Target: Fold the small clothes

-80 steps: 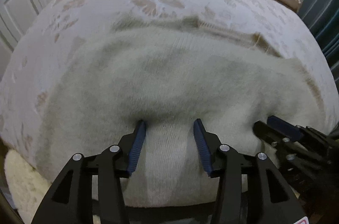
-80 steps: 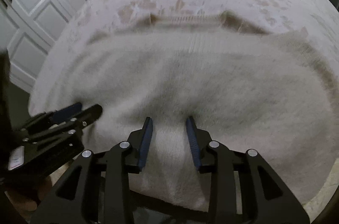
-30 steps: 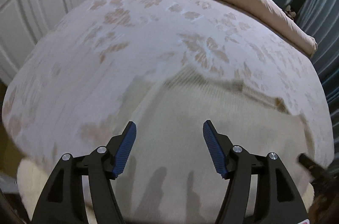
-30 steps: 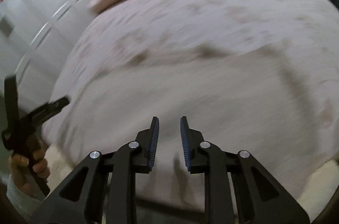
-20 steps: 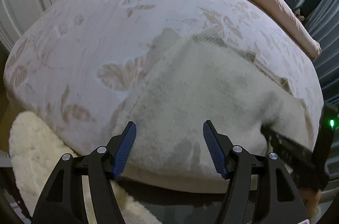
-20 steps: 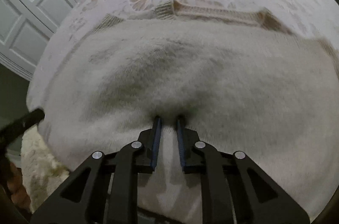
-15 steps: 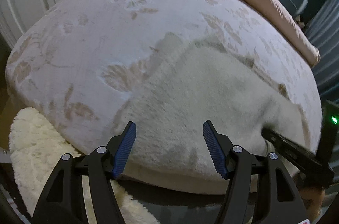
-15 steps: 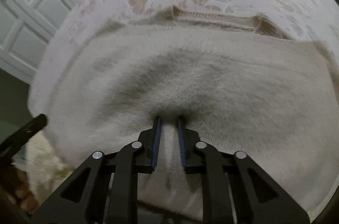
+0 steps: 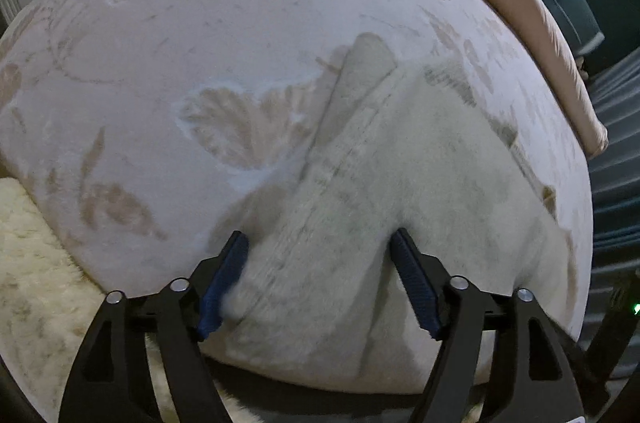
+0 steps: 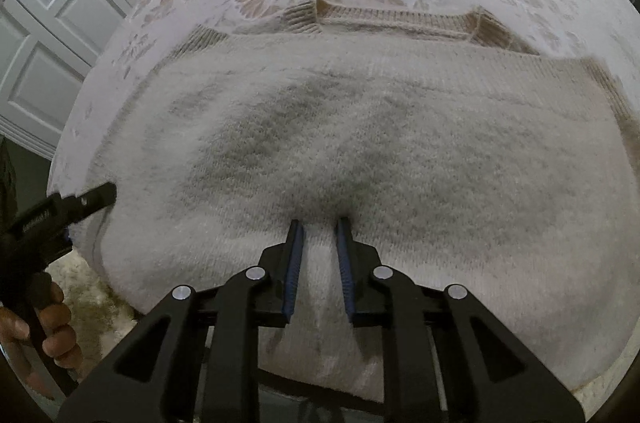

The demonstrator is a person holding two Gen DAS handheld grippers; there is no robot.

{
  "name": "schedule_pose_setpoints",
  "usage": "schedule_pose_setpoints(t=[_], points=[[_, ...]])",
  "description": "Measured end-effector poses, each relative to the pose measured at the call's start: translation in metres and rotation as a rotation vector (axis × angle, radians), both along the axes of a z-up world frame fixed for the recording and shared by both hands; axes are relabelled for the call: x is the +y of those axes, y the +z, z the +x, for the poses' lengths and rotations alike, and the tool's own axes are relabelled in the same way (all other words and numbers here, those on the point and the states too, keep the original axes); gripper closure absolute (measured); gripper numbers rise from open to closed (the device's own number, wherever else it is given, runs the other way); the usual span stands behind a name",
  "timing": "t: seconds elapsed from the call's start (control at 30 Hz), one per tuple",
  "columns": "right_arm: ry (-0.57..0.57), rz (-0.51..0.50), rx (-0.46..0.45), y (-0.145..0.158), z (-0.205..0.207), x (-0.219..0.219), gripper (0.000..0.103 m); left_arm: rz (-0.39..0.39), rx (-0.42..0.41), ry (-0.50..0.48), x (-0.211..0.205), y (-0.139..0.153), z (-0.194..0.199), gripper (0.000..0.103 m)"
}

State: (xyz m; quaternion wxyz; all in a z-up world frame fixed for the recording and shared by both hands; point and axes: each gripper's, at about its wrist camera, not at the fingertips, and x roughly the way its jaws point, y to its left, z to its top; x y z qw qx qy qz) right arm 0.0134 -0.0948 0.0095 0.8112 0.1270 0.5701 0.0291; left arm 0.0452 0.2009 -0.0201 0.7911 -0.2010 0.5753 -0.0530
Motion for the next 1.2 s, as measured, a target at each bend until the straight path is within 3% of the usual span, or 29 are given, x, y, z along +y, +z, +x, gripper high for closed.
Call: schedule_pose_setpoints(t=[0.03, 0.07, 0.13, 0.17, 0.27, 0.33, 0.5, 0.63, 0.77, 0.87, 1.0, 1.07, 1.1, 1.17, 1.2], points=[[-0.004, 0.011, -0.005, 0.000, -0.001, -0.002, 0.086, -0.005, -0.009, -0.005, -0.003, 0.002, 0.002, 0.039], [-0.007, 0.018, -0.009, -0.001, -0.002, -0.004, 0.086, -0.025, -0.017, -0.026, -0.007, 0.004, 0.004, 0.057], [-0.023, 0.049, -0.023, -0.001, -0.004, -0.008, 0.086, -0.022, -0.032, -0.050, -0.016, 0.012, 0.006, 0.072], [-0.033, 0.067, -0.029, -0.001, -0.005, -0.011, 0.086, -0.020, -0.050, -0.067, -0.020, 0.019, 0.007, 0.089], [-0.086, 0.159, -0.052, 0.007, -0.015, -0.025, 0.082, -0.015, -0.120, -0.118, -0.035, 0.050, 0.005, 0.091], [-0.109, 0.184, -0.073, 0.014, -0.025, -0.035, 0.071, -0.020, -0.183, -0.172, -0.056, 0.077, 0.000, 0.091], [-0.173, 0.192, -0.125, 0.031, -0.064, -0.076, 0.068, -0.036, -0.314, -0.362, -0.137, 0.136, -0.017, 0.092], [-0.264, 0.181, -0.139, 0.035, -0.102, -0.123, 0.067, -0.074, -0.340, -0.524, -0.206, 0.149, -0.033, 0.092], [-0.354, 0.179, -0.141, 0.034, -0.129, -0.158, 0.067, -0.061, -0.305, -0.690, -0.283, 0.130, -0.054, 0.092], [-0.439, 0.174, -0.146, 0.031, -0.146, -0.187, 0.067, 0.005, -0.229, -0.792, -0.330, 0.085, -0.072, 0.092], [-0.497, 0.214, -0.154, 0.028, -0.155, -0.209, 0.065, 0.075, -0.181, -0.815, -0.349, 0.043, -0.082, 0.089], [-0.503, 0.237, -0.174, 0.031, -0.153, -0.214, 0.059, 0.072, -0.217, -0.798, -0.342, 0.054, -0.087, 0.080], [-0.501, 0.244, -0.183, 0.034, -0.151, -0.215, 0.052, 0.061, -0.222, -0.795, -0.338, 0.061, -0.089, 0.075], [-0.484, 0.282, -0.214, 0.041, -0.141, -0.214, 0.045, 0.023, -0.228, -0.791, -0.324, 0.076, -0.097, 0.046], [-0.474, 0.305, -0.222, 0.044, -0.138, -0.214, 0.041, 0.018, -0.245, -0.771, -0.312, 0.086, -0.100, 0.041]])
